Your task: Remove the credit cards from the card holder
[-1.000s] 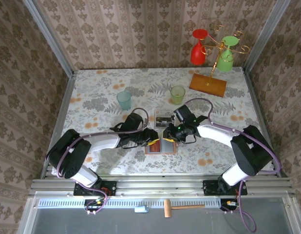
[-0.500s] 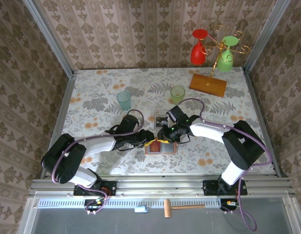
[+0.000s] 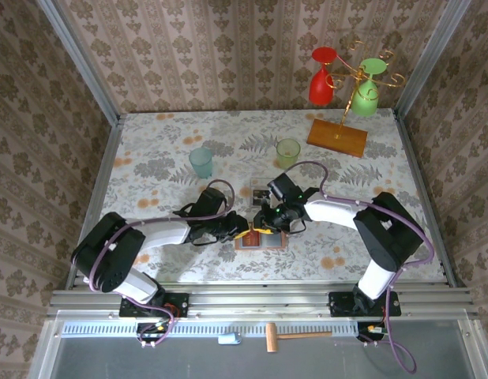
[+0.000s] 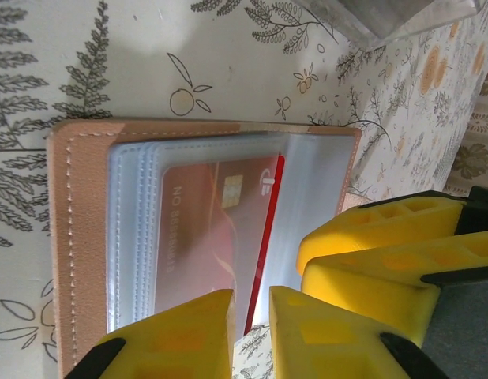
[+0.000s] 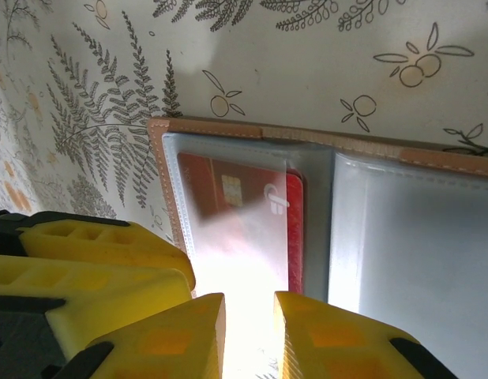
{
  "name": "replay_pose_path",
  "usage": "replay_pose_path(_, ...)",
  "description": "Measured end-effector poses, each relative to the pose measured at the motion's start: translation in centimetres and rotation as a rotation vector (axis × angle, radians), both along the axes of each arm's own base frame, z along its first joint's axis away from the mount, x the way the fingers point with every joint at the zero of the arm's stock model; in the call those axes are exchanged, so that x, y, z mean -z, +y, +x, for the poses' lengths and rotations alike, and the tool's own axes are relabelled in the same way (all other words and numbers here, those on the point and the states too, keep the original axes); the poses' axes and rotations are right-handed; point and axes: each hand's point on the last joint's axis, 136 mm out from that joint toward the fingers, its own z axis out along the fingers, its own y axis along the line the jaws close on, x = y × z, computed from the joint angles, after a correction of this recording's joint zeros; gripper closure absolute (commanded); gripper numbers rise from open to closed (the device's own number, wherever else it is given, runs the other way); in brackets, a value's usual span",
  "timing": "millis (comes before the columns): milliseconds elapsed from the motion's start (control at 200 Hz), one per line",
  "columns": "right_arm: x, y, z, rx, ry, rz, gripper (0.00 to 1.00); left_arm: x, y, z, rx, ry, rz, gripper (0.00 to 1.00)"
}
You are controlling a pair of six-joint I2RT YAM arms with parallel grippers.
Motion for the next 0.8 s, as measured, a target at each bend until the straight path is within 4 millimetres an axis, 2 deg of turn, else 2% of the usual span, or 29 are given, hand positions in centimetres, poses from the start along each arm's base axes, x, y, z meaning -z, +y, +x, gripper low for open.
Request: replay_pose_path(800,1.4,0.2,-0.2,-0.005,0.029,-0.012,0.79,1.6,0.8,-0.9,0.018,0.039,0.061,0.84)
